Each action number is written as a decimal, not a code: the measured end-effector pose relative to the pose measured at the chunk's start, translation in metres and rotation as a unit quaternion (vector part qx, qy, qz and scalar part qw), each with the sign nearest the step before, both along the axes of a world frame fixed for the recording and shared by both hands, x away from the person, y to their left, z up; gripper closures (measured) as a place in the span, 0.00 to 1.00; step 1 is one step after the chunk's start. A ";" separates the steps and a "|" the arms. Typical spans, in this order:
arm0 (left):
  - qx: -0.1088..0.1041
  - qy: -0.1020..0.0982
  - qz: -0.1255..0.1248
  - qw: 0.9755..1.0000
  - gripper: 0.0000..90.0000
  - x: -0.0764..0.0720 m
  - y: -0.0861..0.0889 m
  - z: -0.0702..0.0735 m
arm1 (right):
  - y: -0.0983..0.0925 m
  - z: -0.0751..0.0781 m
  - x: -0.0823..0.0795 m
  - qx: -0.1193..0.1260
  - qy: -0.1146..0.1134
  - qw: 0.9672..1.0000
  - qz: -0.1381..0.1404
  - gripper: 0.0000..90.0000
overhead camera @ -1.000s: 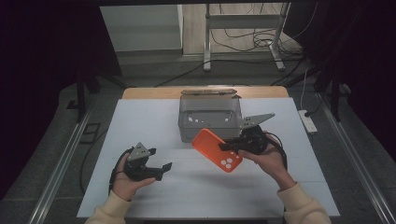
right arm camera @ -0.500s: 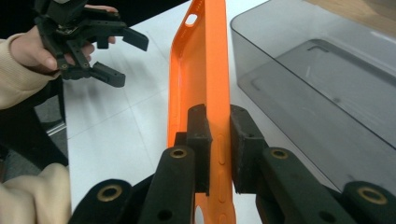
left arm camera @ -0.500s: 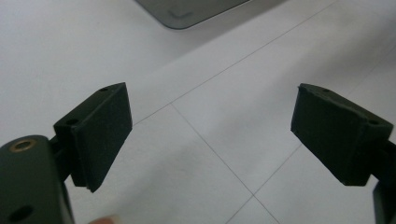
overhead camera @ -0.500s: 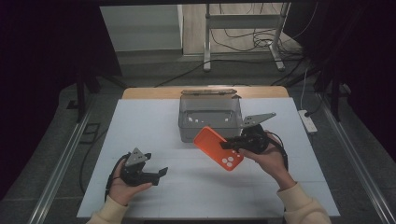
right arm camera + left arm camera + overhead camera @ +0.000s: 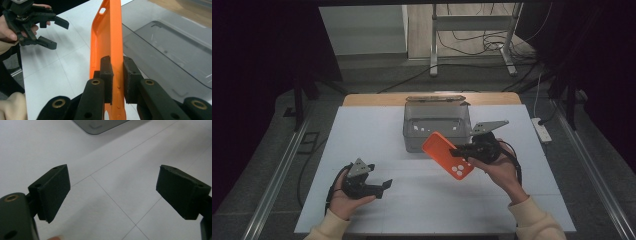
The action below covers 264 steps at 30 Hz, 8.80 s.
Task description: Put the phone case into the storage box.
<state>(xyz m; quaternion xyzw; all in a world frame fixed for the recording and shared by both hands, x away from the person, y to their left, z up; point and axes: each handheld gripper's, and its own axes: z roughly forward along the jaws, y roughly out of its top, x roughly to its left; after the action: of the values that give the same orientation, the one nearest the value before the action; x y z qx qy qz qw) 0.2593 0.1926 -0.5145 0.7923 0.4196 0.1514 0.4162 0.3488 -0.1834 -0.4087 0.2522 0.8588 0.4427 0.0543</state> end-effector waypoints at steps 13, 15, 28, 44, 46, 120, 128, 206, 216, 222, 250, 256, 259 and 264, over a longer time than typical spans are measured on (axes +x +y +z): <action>-0.002 -0.002 0.004 1.000 0.13 0.000 0.001 0.001 | -0.001 0.007 0.001 0.006 -0.015 1.000 -0.019 0.89; -0.003 -0.003 0.006 1.000 0.13 0.000 0.001 0.001 | -0.002 0.009 0.001 0.005 -0.015 1.000 -0.022 0.89; -0.003 0.001 0.002 1.000 0.13 0.001 -0.001 0.001 | -0.002 0.023 0.003 0.013 -0.022 0.998 -0.053 0.89; -0.004 0.008 -0.004 1.000 0.14 0.001 -0.002 0.001 | 0.003 0.027 0.008 0.013 -0.031 0.997 -0.065 0.89; -0.004 0.008 -0.005 1.000 0.14 0.001 -0.002 0.001 | 0.003 0.028 0.009 0.015 -0.032 0.997 -0.066 0.89; -0.013 0.005 -0.010 1.000 0.14 -0.001 0.001 0.008 | 0.002 0.067 0.045 -0.011 -0.055 0.983 -0.176 0.89; -0.015 0.008 -0.009 1.000 0.14 0.000 0.001 0.007 | 0.010 0.072 0.056 -0.030 -0.058 0.981 -0.181 0.89; -0.013 0.007 -0.010 1.000 0.15 0.000 0.000 0.010 | 0.033 0.051 0.129 -0.121 0.008 0.948 -0.293 0.89; -0.012 0.006 -0.012 1.000 0.15 0.000 0.000 0.010 | 0.033 0.045 0.136 -0.142 0.028 0.941 -0.307 0.89; -0.012 0.005 -0.011 1.000 0.15 0.000 0.001 0.010 | 0.034 0.042 0.138 -0.149 0.032 0.938 -0.312 0.89; -0.011 0.005 -0.011 1.000 0.15 -0.001 0.001 0.010 | 0.044 0.022 0.149 -0.177 0.052 0.925 -0.331 0.89; -0.012 0.005 -0.012 1.000 0.15 -0.001 0.001 0.010 | 0.047 0.020 0.149 -0.185 0.050 0.924 -0.331 0.89; -0.011 0.004 -0.012 1.000 0.15 0.000 0.001 0.010 | 0.048 0.016 0.150 -0.193 0.050 0.922 -0.331 0.89; -0.011 0.004 -0.011 1.000 0.15 -0.001 0.001 0.010 | 0.050 0.013 0.150 -0.202 0.051 0.921 -0.330 0.89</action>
<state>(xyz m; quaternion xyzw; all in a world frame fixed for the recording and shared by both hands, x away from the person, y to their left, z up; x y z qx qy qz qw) 0.2588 0.1938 -0.5041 0.7930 0.4140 0.1390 0.4248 0.4991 -0.1337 -0.3955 0.5271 0.7998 0.2030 0.2031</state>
